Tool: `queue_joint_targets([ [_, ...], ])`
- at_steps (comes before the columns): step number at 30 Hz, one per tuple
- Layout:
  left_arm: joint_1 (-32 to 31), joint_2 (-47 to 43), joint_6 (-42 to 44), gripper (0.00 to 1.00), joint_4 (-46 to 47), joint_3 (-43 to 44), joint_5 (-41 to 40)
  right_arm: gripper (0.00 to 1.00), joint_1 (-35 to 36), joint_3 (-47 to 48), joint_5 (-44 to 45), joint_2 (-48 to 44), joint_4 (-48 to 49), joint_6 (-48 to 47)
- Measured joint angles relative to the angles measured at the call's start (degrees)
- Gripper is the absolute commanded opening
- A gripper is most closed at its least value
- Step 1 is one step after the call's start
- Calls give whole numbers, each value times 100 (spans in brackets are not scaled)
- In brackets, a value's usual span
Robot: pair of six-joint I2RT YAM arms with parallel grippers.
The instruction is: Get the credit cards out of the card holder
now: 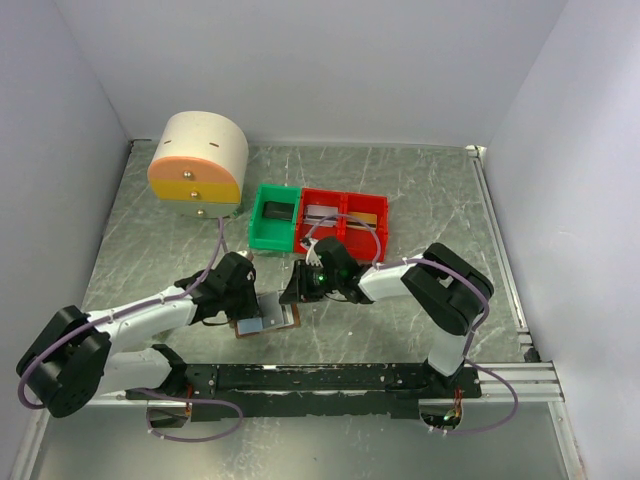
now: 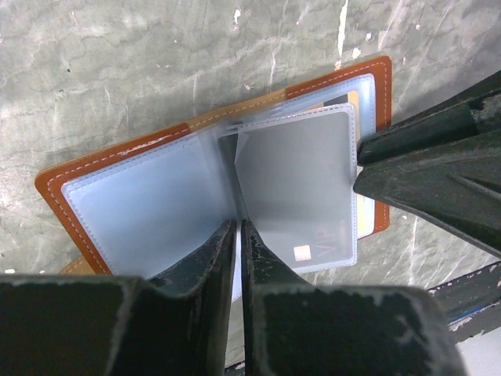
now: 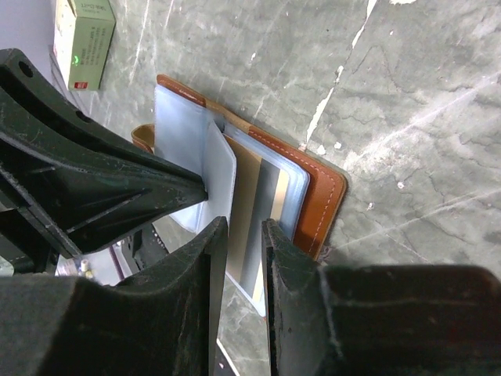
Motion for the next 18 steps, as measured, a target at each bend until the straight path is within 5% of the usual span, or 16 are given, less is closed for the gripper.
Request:
queue_joint_targets([
  [18,-2,59,-2,18,81,-15,4,30,144,22,341,-754,-352,-221],
])
